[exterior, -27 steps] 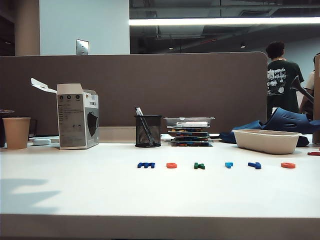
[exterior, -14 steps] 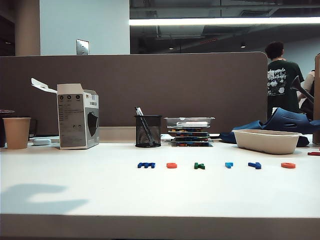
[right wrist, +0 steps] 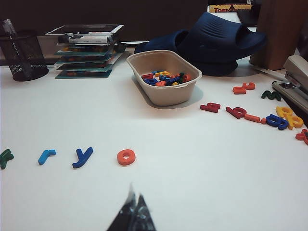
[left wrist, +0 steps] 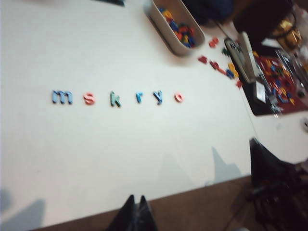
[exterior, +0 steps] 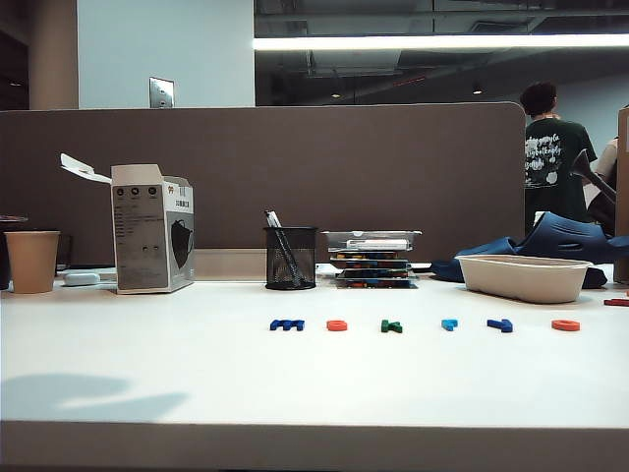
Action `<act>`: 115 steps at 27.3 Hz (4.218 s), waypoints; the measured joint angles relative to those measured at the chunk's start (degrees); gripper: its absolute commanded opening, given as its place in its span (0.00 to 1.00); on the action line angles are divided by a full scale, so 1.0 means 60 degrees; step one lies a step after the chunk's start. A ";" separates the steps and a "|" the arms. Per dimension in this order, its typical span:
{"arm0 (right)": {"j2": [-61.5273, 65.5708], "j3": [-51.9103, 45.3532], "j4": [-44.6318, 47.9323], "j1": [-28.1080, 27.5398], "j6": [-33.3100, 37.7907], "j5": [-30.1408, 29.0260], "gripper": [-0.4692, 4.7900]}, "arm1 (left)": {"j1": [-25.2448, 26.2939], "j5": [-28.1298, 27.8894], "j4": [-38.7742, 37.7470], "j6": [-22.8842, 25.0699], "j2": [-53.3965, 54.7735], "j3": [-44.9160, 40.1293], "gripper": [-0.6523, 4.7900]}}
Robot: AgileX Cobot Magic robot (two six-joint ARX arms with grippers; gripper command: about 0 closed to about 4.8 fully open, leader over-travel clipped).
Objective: Select the appropriate letters from the row of letter magnets placed on the table to arrange into the word "sky".
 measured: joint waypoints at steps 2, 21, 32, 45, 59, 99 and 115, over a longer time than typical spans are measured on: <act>0.0000 0.0000 0.0000 0.0000 0.0000 0.0000 0.08 | 0.0029 -0.0259 0.0040 0.0004 0.0000 0.0000 0.11; 0.0051 0.1847 -0.1042 0.0007 0.0637 -0.0142 0.08 | 0.0022 -0.0382 0.0062 0.0004 0.0000 0.0000 0.11; 0.4965 0.6619 -0.3577 0.0018 0.0874 -0.1439 0.08 | 0.0004 -0.0386 0.0062 0.0004 0.0000 0.0000 0.11; 1.0666 1.0561 -0.3111 0.1996 0.1665 -0.3942 0.08 | 0.0000 -0.0408 0.0062 0.0004 0.0004 0.0000 0.11; 1.6021 1.4145 -0.5005 0.4841 0.2313 -0.0543 0.32 | 0.0007 -0.0412 0.0058 0.0004 0.0004 0.0000 0.11; 1.9653 1.4801 -0.4994 0.5759 0.2725 0.0761 0.47 | 0.0000 -0.0412 0.0058 0.0004 0.0000 0.0000 0.11; 1.9879 1.4804 -0.4958 0.5949 0.2725 0.1264 0.47 | 0.0004 -0.0412 0.0058 0.0004 0.0004 0.0000 0.11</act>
